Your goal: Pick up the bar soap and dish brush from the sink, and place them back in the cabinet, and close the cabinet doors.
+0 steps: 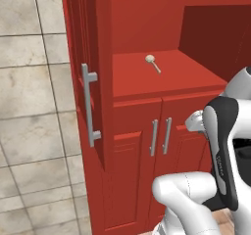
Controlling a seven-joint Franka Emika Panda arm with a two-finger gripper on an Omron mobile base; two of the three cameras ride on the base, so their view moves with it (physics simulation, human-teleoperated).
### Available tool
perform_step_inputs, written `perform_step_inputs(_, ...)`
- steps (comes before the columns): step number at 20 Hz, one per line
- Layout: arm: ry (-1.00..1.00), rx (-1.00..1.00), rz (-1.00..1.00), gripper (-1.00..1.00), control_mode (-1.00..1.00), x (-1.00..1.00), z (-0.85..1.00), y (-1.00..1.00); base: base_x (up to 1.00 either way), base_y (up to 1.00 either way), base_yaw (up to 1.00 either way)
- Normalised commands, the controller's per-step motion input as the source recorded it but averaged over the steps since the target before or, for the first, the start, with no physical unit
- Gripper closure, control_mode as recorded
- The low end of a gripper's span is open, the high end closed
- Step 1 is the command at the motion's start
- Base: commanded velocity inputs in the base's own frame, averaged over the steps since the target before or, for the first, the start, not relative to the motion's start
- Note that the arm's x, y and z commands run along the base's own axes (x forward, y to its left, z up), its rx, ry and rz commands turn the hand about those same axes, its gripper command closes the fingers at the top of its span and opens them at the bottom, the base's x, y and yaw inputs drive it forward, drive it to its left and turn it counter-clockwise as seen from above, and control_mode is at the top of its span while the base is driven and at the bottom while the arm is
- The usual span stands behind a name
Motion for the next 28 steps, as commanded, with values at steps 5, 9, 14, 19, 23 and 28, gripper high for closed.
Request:
perform_step_inputs(5, 0.00, 0.00, 0.00, 1.00, 1.00, 0.00, 0.00, 0.00, 0.01, -0.47, 0.03)
perform_step_inputs(9, 0.00, 0.00, 0.00, 1.00, 1.00, 0.00, 0.00, 0.00, 0.11, -0.24, 0.01)
perform_step_inputs(14, 0.00, 0.00, 0.00, 1.00, 1.00, 0.00, 0.00, 0.00, 0.20, -0.13, 0.00)
perform_step_inputs(19, 0.00, 0.00, 0.00, 1.00, 1.00, 0.00, 0.00, 0.00, 0.30, 0.00, 0.00)
perform_step_inputs(23, 0.00, 0.00, 0.00, 1.00, 1.00, 0.00, 0.00, 0.00, 0.39, 0.00, 0.00)
perform_step_inputs(28, 0.00, 0.00, 0.00, 1.00, 1.00, 0.00, 0.00, 0.00, 0.32, 0.00, 0.00)
